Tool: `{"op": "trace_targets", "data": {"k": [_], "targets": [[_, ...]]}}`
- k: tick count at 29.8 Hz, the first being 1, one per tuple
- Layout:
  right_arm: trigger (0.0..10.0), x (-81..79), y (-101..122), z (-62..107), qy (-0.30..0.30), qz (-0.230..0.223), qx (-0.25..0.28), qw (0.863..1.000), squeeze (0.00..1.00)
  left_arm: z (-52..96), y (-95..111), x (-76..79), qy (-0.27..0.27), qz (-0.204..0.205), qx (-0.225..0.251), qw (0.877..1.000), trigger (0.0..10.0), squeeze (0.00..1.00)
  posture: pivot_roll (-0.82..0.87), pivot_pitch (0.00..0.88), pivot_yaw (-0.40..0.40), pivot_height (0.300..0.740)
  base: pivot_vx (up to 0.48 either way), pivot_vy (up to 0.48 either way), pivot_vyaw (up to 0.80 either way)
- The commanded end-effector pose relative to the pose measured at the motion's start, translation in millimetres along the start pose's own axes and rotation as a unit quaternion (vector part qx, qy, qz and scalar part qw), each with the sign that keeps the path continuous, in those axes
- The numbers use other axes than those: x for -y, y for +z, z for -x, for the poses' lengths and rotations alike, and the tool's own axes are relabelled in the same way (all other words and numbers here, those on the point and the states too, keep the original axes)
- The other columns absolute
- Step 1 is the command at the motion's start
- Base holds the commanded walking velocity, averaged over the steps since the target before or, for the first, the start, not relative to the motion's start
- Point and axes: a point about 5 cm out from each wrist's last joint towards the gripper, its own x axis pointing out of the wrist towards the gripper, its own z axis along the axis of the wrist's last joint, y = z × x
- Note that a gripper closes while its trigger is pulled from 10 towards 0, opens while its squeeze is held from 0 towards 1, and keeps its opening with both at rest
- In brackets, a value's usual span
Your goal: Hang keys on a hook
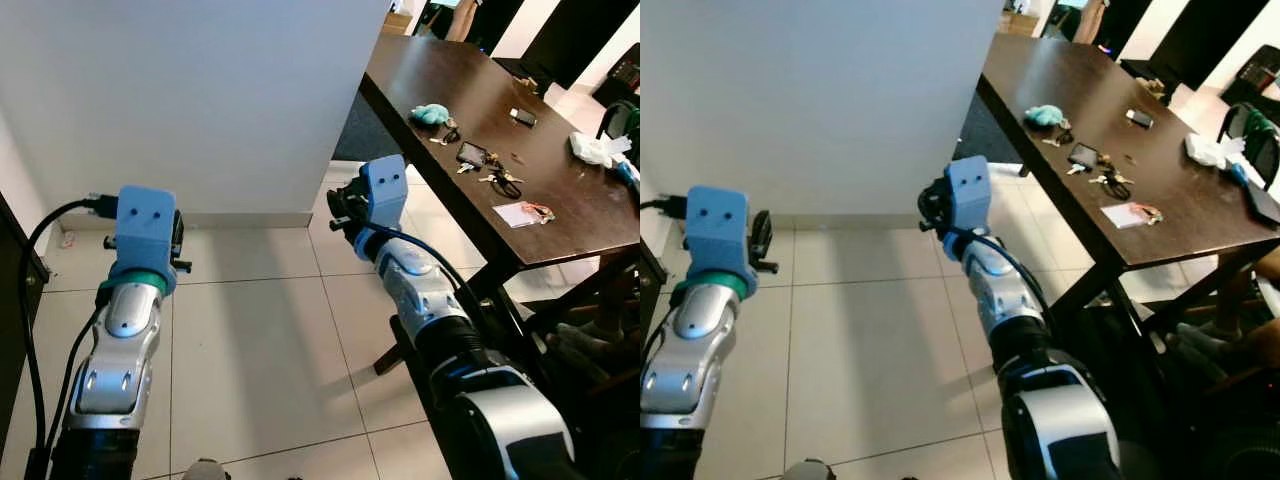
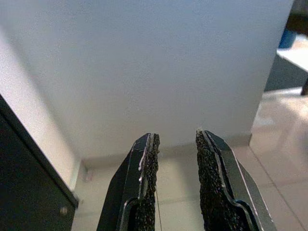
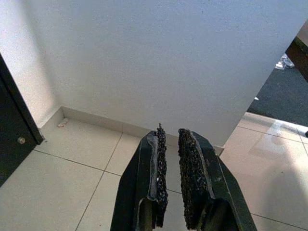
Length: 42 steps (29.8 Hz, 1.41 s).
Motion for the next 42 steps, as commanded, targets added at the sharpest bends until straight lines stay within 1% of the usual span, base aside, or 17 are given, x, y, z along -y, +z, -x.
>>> {"op": "trace_targets", "data": {"k": [1, 5, 7, 12, 13, 17, 18, 21, 23, 26, 27, 33, 34, 37, 39, 41, 42], "targets": [[10.0, 5.3, -8, 4.5, -0.011, -0.003, -0.007, 1.000, 0.00, -0.5, 5, 2.9, -0.019, 0.006, 0.011, 1.000, 10.0, 0.00, 0.34, 0.000, -0.095, 0.740, 0.000, 0.000, 0.00], [10.0, 5.5, -10, 5.6, -0.013, -0.004, -0.008, 1.000, 0.00, -0.9, 8, 2.0, -0.022, 0.008, 0.016, 1.000, 10.0, 0.00, 0.33, 0.000, -0.090, 0.740, 0.000, 0.000, 0.00], [10.0, 5.8, -16, 9.1, -0.026, -0.018, -0.009, 0.999, 0.00, 0.8, 12, -0.9, -0.034, 0.013, 0.019, 0.999, 10.0, 0.00, 0.34, 0.000, -0.038, 0.740, 0.000, 0.000, 0.00], [10.0, 0.2, -25, 11.4, -0.038, -0.034, -0.011, 0.999, 0.00, 2.6, 10, -8.9, -0.031, 0.012, 0.011, 0.999, 10.0, 0.00, 0.35, 0.000, -0.003, 0.740, 0.000, 0.000, 0.00], [10.0, 1.3, -26, 12.7, -0.039, -0.035, -0.010, 0.999, 0.00, 2.8, 10, -9.0, -0.031, 0.016, 0.007, 0.999, 10.0, 0.00, 0.34, 0.000, 0.016, 0.740, 0.000, 0.000, 0.00], [10.0, 2.0, -26, 13.9, -0.039, -0.035, -0.008, 0.999, 0.00, 3.6, 10, -9.2, -0.031, 0.018, 0.005, 0.999, 10.0, 0.00, 0.33, 0.000, 0.016, 0.740, 0.000, 0.000, 0.00], [10.0, 10.8, -25, 17.0, -0.059, -0.039, -0.003, 0.998, 0.00, 4.6, 9, -6.6, -0.041, 0.013, 0.004, 0.999, 10.0, 0.00, 0.31, 0.000, 0.028, 0.740, 0.000, 0.000, 0.00], [10.0, 16.3, -23, 18.6, -0.067, -0.037, 0.002, 0.997, 0.00, 3.0, 10, -5.8, -0.043, 0.016, 0.003, 0.999, 10.0, 0.00, 0.31, 0.000, 0.028, 0.740, 0.000, 0.000, 0.00], [10.0, 20.5, -21, 19.6, -0.069, -0.031, 0.000, 0.997, 0.00, 1.5, 12, -3.5, -0.045, 0.022, 0.004, 0.999, 10.0, 0.00, 0.29, 0.050, -0.001, 0.740, 0.000, 0.000, 0.00], [10.0, 21.9, -20, 20.6, -0.070, -0.026, 0.000, 0.997, 0.00, 1.4, 14, -1.9, -0.048, 0.024, 0.004, 0.999, 10.0, 0.00, 0.29, 0.054, -0.004, 0.740, 0.000, 0.000, 0.00], [10.0, 16.3, -22, 20.0, -0.062, -0.023, -0.004, 0.998, 0.00, -1.1, 12, -3.2, -0.045, 0.020, 0.001, 0.999, 10.0, 0.00, 0.28, 0.080, -0.010, 0.740, 0.000, 0.000, 0.00], [10.0, 9.8, -25, 25.6, -0.044, -0.018, -0.002, 0.999, 0.00, 5.4, 13, -1.2, -0.044, 0.026, 0.000, 0.999, 10.0, 0.00, 0.30, 0.149, -0.026, 0.740, 0.000, 0.000, 0.00], [10.0, -2.5, -22, 28.9, -0.014, -0.013, 0.006, 1.000, 0.00, 12.7, 12, 0.5, -0.046, 0.029, -0.007, 0.999, 10.0, 0.00, 0.32, 0.188, -0.024, 0.740, 0.000, 0.000, 0.00], [10.0, -11.6, -20, 30.4, 0.009, -0.011, 0.013, 1.000, 0.00, 18.7, 8, 2.7, -0.050, 0.028, -0.016, 0.998, 10.0, 0.00, 0.30, 0.194, -0.027, 0.740, 0.000, 0.000, 0.00], [10.0, -12.9, -20, 29.3, 0.014, -0.010, 0.011, 1.000, 0.00, 19.4, 6, 4.6, -0.053, 0.028, -0.022, 0.998, 10.0, 0.00, 0.30, 0.196, -0.031, 0.740, 0.000, 0.000, 0.00], [10.0, -10.5, -17, 28.2, 0.015, -0.005, 0.010, 1.000, 0.00, 19.6, 6, 7.5, -0.055, 0.038, -0.023, 0.998, 10.0, 0.00, 0.26, 0.185, -0.040, 0.740, 0.000, 0.000, 0.00], [10.0, -0.8, -10, 27.1, 0.009, 0.008, 0.014, 1.000, 0.00, 16.0, 7, 15.5, -0.062, 0.056, -0.020, 0.996, 10.0, 0.00, 0.19, 0.146, -0.046, 0.740, 0.000, 0.000, 0.00]]}}
